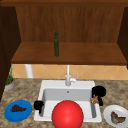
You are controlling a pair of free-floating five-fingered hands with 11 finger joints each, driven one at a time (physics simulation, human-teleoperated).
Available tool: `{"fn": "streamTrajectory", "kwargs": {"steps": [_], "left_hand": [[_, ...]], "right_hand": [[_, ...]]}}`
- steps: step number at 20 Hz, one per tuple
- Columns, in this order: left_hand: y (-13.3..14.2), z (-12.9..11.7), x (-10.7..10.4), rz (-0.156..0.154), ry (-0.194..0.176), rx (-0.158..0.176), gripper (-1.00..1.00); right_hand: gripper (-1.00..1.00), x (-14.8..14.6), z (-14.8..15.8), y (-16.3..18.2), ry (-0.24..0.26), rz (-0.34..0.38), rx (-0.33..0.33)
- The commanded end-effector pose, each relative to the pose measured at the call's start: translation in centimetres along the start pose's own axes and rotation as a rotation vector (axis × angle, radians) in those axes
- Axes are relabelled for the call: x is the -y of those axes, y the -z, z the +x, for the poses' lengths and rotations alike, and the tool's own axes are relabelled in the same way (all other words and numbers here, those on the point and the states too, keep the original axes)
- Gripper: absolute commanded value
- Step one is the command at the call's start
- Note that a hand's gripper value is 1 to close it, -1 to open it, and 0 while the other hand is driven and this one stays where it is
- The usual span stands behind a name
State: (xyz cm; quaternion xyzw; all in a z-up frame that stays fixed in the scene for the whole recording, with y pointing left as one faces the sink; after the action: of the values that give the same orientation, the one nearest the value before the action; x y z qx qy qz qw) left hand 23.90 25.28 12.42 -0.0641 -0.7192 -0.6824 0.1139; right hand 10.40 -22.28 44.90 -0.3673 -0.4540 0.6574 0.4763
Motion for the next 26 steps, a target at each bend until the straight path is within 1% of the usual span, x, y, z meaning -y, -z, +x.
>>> {"fn": "streamTrajectory", "kwargs": {"steps": [1,7,9,10,11,12,13,16,20,21,22,23,26], "left_hand": [[0.0,0.0,0.0,0.000,0.000,0.000,0.00],[0.0,0.0,0.0,0.000,0.000,0.000,0.00],[0.0,0.0,0.0,0.000,0.000,0.000,0.00],[0.0,0.0,0.0,0.000,0.000,0.000,0.00],[0.0,0.0,0.0,0.000,0.000,0.000,0.00],[0.0,0.0,0.0,0.000,0.000,0.000,0.00],[0.0,0.0,0.0,0.000,0.000,0.000,0.00],[0.0,0.0,0.0,0.000,0.000,0.000,0.00],[0.0,0.0,0.0,0.000,0.000,0.000,0.00],[0.0,0.0,0.0,0.000,0.000,0.000,0.00],[0.0,0.0,0.0,0.000,0.000,0.000,0.00],[0.0,0.0,0.0,0.000,0.000,0.000,0.00],[0.0,0.0,0.0,0.000,0.000,0.000,0.00]], "right_hand": [[1.00,2.0,1.9,-2.0,0.045,-0.011,-0.007],[1.00,5.3,4.4,-5.6,0.061,-0.016,0.004],[1.00,6.8,4.9,-6.0,0.055,-0.013,0.004],[1.00,7.0,5.1,-6.2,0.031,-0.004,0.002],[1.00,7.5,5.2,-6.6,0.024,-0.010,-0.001],[1.00,8.0,5.1,-6.8,0.035,-0.004,0.006],[1.00,8.8,5.2,-7.3,0.034,-0.009,0.007],[1.00,10.8,5.4,-8.2,0.030,-0.030,-0.007],[1.00,13.3,5.4,-9.4,0.039,-0.003,-0.003],[1.00,14.1,5.6,-10.3,0.039,-0.006,-0.007],[1.00,14.7,5.6,-10.9,0.058,-0.009,-0.002],[1.00,15.4,5.6,-11.4,0.065,-0.013,-0.001],[1.00,17.6,6.0,-12.7,0.057,-0.016,0.001]]}}
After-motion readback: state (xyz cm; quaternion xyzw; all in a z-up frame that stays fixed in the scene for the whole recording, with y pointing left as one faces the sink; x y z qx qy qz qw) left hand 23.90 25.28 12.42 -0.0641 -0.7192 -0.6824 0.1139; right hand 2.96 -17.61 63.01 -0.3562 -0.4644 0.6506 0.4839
